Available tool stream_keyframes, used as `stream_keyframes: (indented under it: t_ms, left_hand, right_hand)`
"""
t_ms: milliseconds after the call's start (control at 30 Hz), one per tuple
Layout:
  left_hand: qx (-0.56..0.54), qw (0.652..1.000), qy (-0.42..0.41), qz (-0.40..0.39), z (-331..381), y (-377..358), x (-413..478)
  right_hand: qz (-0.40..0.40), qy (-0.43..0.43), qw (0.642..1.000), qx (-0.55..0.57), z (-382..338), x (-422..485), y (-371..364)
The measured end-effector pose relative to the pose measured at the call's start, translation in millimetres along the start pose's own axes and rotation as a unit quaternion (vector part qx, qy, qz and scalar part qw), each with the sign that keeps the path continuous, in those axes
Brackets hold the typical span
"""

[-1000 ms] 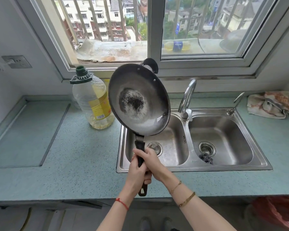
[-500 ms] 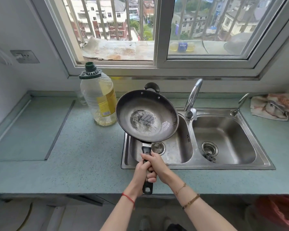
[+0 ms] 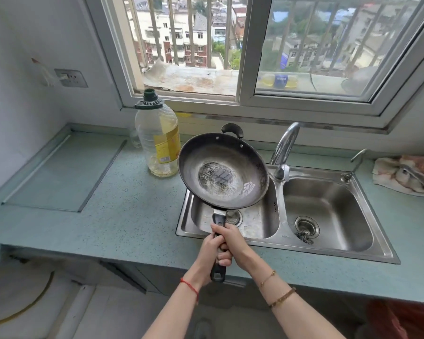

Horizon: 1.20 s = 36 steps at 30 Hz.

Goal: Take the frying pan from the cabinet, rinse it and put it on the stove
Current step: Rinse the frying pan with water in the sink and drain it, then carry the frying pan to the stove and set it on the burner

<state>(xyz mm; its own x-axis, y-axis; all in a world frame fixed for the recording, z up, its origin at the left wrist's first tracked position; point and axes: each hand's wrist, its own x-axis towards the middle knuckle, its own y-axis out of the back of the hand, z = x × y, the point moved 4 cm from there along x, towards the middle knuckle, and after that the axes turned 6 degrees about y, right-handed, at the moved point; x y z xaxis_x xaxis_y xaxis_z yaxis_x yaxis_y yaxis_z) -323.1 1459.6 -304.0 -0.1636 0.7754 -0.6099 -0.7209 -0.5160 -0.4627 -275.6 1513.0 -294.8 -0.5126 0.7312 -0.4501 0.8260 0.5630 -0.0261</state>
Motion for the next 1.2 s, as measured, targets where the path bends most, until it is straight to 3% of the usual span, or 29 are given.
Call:
stream_keyframes:
  t_ms: [633, 900, 1200]
  left_hand:
    - [-0.125, 0.987, -0.076, 0.072, -112.7, -43.8, -125.1]
    - [-0.188, 0.964, -0.139, 0.127, -141.3, -17.4, -194.6]
    - [-0.248, 0.908, -0.23, 0.246, -157.2, 51.5, -279.2]
  right_hand:
    - [-0.104, 0.014, 0.992, -0.073, 53.9, -128.9, 31.1]
    - [-0.187, 0.025, 0.974, -0.127, 77.4, -180.9, -16.4]
    - [-0.327, 0.02, 0.925, -0.193, 98.2, -243.9, -117.6]
